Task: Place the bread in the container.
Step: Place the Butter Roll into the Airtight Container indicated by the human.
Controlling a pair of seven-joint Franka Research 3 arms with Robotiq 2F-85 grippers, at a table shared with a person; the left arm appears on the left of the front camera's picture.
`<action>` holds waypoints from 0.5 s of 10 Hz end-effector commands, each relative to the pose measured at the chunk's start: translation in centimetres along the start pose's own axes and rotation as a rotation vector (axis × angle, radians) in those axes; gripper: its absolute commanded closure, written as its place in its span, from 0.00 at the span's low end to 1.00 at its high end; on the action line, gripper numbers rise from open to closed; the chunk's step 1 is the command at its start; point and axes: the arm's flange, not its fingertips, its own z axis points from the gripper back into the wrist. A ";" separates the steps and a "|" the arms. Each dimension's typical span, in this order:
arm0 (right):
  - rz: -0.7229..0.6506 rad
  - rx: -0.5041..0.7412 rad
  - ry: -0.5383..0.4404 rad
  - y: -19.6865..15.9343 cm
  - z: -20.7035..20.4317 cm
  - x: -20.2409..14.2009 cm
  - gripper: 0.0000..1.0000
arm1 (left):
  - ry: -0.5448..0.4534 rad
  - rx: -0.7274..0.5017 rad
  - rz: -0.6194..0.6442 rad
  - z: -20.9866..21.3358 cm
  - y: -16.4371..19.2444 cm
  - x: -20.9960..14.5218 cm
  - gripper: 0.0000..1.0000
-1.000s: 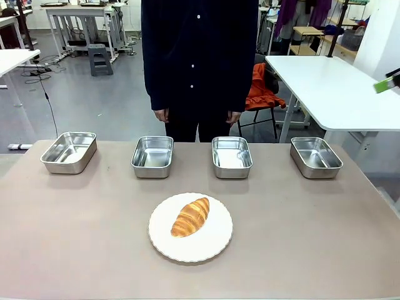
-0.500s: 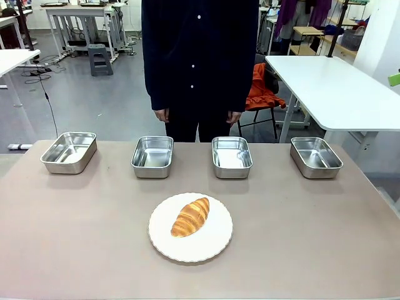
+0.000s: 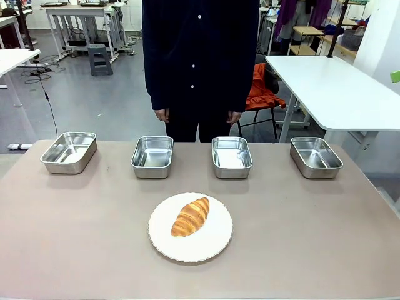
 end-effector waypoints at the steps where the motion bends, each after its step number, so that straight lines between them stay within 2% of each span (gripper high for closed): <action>1: 0.002 0.002 -0.005 0.1 0.1 0.0 0.00 | -0.007 -0.004 -0.007 0.4 0.0 0.0 0.00; 5: 0.002 0.002 -0.005 0.1 0.1 0.0 0.00 | -0.007 -0.004 -0.007 0.4 0.0 0.0 0.00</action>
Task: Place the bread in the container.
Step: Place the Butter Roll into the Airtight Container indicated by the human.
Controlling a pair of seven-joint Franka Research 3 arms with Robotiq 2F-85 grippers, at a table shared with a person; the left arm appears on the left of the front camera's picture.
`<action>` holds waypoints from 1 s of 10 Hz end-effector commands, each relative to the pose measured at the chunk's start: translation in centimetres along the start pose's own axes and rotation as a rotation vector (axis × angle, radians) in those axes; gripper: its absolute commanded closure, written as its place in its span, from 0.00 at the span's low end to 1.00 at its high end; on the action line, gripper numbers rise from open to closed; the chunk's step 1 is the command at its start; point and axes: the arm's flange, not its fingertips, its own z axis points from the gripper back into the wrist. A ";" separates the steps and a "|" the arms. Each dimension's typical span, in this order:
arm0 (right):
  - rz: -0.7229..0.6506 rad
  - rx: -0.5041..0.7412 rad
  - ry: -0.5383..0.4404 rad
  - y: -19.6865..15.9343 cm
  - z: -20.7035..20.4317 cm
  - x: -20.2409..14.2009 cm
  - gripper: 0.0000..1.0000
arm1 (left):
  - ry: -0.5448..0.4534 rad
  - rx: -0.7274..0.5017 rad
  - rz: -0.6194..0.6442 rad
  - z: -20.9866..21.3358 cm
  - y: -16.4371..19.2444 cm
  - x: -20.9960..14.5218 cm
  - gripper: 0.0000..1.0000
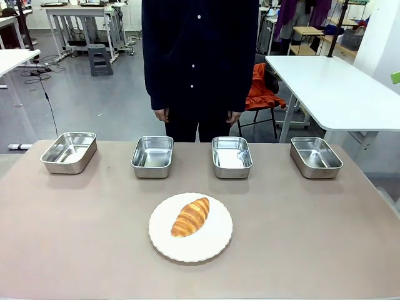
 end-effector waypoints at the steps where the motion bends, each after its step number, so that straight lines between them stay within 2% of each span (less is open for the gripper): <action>1: 0.003 0.013 -0.017 0.0 0.0 0.0 0.00 | -0.008 -0.007 -0.008 0.3 -0.1 0.0 0.00; 10: 0.003 0.013 -0.017 0.0 0.0 0.0 0.00 | -0.008 -0.007 -0.008 0.3 -0.1 0.0 0.00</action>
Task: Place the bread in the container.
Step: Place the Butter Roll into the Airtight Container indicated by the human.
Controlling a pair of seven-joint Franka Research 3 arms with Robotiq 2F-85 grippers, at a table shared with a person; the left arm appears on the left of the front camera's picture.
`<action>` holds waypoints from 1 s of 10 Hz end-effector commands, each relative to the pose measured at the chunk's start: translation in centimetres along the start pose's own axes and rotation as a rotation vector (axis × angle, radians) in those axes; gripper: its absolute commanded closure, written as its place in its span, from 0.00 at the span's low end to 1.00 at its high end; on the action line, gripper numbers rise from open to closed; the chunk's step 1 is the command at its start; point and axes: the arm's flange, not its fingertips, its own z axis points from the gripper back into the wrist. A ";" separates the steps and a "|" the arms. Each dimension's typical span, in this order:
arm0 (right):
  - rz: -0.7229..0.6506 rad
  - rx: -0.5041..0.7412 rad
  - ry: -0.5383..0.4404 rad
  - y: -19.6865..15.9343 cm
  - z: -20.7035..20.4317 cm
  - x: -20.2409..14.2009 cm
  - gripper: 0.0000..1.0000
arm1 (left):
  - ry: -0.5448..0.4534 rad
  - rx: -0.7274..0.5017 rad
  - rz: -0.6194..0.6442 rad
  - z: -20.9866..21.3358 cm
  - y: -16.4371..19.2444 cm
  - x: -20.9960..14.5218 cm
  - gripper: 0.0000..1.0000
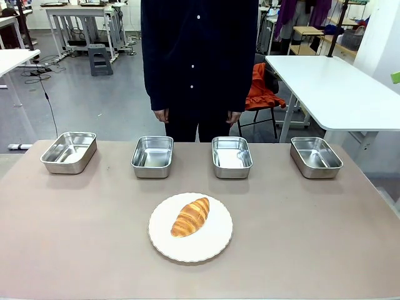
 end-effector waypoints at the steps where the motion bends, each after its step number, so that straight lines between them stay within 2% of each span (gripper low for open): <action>1: 0.002 0.014 -0.019 0.0 0.0 0.0 0.00 | -0.008 -0.007 -0.008 0.3 -0.1 0.0 0.00; 10: 0.002 0.014 -0.019 0.0 0.0 0.0 0.00 | -0.008 -0.007 -0.008 0.3 -0.1 0.0 0.00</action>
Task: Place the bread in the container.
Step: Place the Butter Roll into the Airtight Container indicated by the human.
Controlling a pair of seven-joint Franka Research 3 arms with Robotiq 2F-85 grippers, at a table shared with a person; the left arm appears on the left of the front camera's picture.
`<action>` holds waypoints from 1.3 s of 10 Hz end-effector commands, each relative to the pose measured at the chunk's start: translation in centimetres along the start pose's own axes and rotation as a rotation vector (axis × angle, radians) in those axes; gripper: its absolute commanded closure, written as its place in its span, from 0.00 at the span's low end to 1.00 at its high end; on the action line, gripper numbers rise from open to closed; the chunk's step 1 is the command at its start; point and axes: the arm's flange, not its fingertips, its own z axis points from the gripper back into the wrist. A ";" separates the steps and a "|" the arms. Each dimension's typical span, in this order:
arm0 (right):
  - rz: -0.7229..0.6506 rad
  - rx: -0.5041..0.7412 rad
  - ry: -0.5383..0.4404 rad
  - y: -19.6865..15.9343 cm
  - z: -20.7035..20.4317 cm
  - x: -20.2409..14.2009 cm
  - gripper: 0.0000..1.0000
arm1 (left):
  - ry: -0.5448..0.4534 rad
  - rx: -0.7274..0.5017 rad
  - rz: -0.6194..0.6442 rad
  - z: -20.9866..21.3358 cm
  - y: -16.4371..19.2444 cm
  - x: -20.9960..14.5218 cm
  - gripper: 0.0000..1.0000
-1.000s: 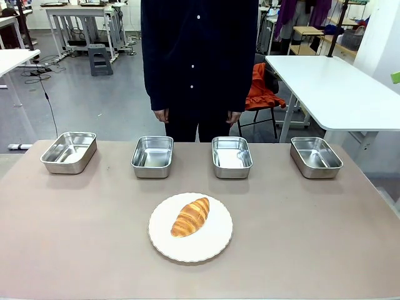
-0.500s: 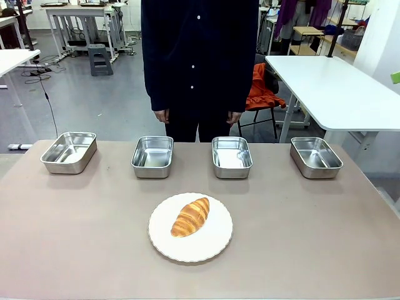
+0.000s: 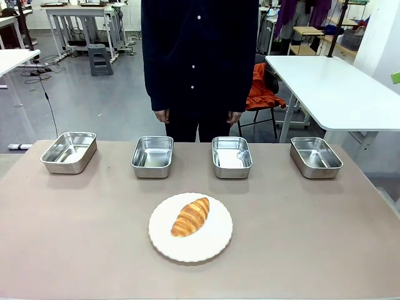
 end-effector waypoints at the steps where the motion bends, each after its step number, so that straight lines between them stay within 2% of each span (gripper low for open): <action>1: 0.002 0.014 -0.020 0.0 0.0 0.0 0.00 | -0.008 -0.007 -0.008 0.3 -0.1 0.0 0.00; 13: 0.002 0.014 -0.020 0.0 0.0 0.0 0.00 | -0.008 -0.007 -0.008 0.3 -0.1 0.0 0.00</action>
